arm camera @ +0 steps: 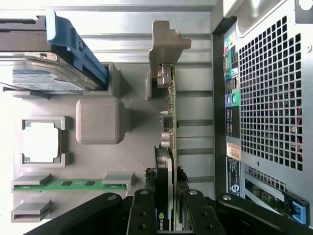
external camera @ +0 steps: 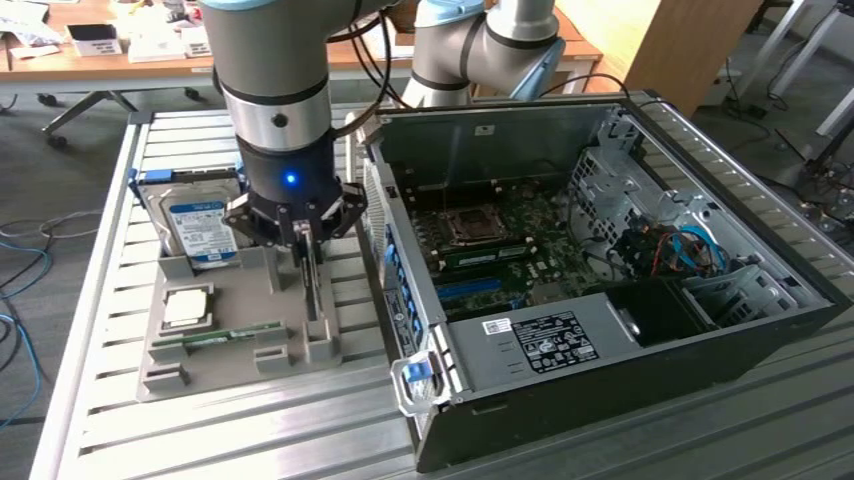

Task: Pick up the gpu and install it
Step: 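Pick up the gpu and move the gpu toward the slot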

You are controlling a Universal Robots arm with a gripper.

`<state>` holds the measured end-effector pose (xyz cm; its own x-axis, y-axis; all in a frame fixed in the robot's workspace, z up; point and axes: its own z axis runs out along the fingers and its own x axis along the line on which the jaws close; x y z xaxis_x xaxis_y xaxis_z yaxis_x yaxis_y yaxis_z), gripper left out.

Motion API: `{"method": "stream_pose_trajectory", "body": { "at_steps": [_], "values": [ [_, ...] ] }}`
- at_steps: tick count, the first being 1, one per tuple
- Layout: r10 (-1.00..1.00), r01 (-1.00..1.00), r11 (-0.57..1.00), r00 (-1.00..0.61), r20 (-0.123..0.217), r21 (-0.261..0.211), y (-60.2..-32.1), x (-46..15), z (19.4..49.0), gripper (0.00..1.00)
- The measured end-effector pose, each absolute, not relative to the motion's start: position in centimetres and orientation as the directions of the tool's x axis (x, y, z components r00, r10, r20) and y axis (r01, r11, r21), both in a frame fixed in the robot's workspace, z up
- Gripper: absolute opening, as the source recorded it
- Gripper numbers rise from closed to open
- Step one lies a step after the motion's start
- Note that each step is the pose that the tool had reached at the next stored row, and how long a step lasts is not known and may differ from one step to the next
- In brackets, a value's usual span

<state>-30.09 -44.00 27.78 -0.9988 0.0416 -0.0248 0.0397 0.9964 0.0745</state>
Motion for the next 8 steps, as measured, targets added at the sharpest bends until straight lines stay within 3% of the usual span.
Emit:
{"method": "stream_pose_trajectory", "body": {
  "at_steps": [8],
  "values": [
    [0.042,0.04,0.996,-0.999,-0.025,0.074,-44.0,-30.08,28.24,0.27]
  ]
}}
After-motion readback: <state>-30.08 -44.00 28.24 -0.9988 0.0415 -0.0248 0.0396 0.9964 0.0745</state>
